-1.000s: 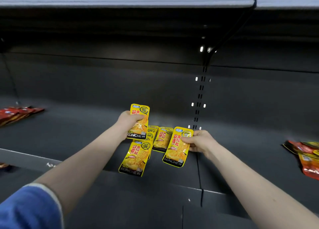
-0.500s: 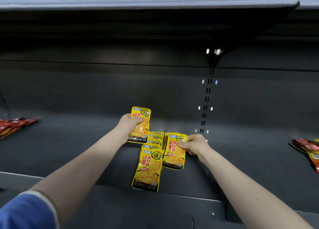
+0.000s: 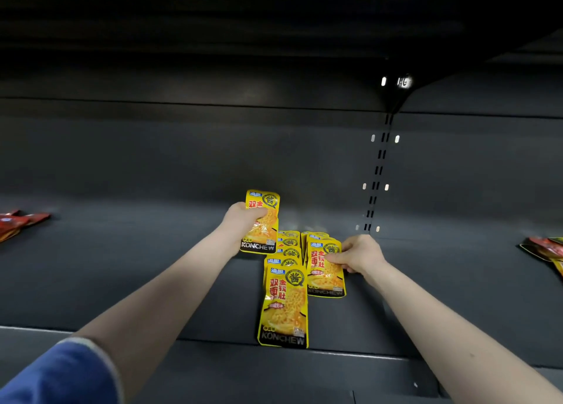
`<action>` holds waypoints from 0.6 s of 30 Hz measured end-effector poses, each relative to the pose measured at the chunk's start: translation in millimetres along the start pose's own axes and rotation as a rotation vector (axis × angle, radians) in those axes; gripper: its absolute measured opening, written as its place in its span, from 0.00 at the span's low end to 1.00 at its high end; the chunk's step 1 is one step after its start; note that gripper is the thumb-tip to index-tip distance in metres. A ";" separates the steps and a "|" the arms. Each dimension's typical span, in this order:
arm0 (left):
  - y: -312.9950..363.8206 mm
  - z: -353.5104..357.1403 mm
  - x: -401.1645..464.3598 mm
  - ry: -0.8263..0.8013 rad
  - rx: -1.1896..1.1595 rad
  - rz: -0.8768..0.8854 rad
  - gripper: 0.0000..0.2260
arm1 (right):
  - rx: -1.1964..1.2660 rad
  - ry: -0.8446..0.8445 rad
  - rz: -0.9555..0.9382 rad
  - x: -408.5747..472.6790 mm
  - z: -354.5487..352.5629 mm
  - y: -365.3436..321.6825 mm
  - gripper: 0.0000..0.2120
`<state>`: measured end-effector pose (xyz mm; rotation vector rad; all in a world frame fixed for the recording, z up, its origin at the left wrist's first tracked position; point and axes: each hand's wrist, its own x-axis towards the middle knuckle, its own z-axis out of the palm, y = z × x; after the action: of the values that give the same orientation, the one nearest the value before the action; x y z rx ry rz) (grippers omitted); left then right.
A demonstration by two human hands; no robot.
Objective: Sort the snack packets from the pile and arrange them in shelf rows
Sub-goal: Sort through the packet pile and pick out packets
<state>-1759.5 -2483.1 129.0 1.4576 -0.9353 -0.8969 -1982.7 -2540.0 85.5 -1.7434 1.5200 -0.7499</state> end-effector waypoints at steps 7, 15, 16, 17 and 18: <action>-0.4 0.7 -1.3 -0.029 0.023 0.004 0.08 | -0.043 0.016 -0.020 1.2 1.0 0.7 0.13; 8.0 17.6 -19.1 -0.083 0.146 0.067 0.24 | 0.020 0.124 -0.083 -8.2 -18.0 11.7 0.17; 9.6 20.7 -22.4 -0.101 0.176 0.076 0.27 | 0.016 0.137 -0.079 -9.1 -24.8 15.2 0.17; 10.8 24.3 -25.2 -0.122 0.205 0.085 0.29 | 0.011 0.148 -0.072 -9.7 -31.9 19.2 0.17; 11.7 28.0 -27.7 -0.142 0.229 0.094 0.30 | 0.002 0.157 -0.064 -10.6 -39.4 23.2 0.16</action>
<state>-1796.9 -2469.2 139.1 1.5431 -1.2351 -0.8540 -2029.1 -2536.2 90.3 -1.7745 1.5712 -0.9389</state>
